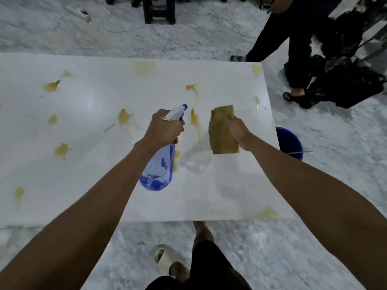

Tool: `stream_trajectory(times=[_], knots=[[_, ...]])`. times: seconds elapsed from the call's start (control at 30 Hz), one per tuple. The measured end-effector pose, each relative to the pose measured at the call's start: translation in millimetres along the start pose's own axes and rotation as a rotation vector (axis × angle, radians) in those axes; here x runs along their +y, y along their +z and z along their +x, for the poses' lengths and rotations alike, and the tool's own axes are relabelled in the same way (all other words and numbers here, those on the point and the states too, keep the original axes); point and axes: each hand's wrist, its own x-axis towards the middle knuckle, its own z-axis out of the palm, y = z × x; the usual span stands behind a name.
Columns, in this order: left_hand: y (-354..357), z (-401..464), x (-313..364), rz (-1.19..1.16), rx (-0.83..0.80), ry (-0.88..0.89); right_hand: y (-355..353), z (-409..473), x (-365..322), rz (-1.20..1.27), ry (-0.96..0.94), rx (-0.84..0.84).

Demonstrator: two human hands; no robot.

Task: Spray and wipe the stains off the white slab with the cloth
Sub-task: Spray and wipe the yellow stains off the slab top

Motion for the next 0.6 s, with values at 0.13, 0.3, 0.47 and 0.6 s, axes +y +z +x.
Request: stream_trajectory(times=[0.13, 0.3, 0.47, 0.6], knots=[[-12, 60, 27, -0.051, 0.056, 0.045, 7, 105, -90, -0.314, -0.288, 0.083], [-12, 115, 21, -0.042, 0.119, 0.085, 27, 267, -122, -1.042, -0.396, 0.120], [-13, 129, 2, -0.045, 0.101, 0.079, 67, 303, -67, -1.272, -0.173, -0.070], [-17, 109, -5, -0.031, 0.100, 0.045, 79, 258, -37, -1.301, -0.250, -0.057]])
